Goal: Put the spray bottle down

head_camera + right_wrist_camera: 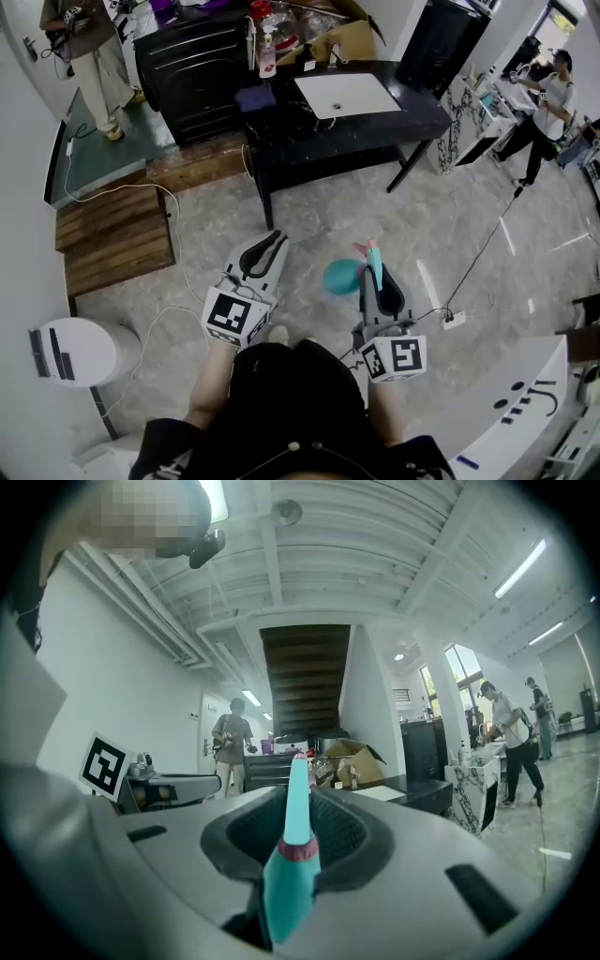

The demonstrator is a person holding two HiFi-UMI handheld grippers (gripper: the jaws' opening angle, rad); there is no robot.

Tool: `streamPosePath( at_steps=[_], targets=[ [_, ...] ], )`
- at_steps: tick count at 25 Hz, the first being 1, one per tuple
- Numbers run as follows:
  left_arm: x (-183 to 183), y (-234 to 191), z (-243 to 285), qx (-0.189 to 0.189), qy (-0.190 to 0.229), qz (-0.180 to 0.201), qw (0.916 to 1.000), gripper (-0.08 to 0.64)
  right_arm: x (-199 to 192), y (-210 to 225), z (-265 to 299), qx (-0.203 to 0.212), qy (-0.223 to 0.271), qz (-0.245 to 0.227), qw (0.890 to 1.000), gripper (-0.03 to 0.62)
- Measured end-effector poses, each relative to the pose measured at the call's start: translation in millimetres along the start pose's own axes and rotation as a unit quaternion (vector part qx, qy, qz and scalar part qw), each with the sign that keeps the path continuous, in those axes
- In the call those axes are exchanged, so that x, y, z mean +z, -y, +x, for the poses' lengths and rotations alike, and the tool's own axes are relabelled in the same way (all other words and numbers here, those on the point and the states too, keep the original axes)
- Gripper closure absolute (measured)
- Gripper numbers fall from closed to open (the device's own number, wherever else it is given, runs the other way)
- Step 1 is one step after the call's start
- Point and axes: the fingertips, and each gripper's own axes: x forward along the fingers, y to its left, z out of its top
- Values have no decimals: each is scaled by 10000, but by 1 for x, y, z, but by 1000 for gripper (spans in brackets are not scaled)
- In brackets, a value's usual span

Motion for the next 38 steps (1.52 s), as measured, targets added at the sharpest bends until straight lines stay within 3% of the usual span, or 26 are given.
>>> streamPosePath(
  at_steps=[7, 18, 28, 38],
  targets=[
    [-7, -13, 15, -87, -91, -41, 9999, 525, 0, -1, 19, -38, 16, -9, 10000, 505],
    [-11, -46, 68, -20, -67, -104, 9999, 525, 0, 37, 83, -3, -5, -6, 10000, 505],
    [-13, -78, 159, 4, -164, -191, 9997, 494, 4, 96, 165, 153, -70, 49, 9998, 505],
    [-9, -107, 247, 356, -126, -185, 9991, 486, 5, 164, 244, 446, -196, 100, 9988, 505]
  ],
)
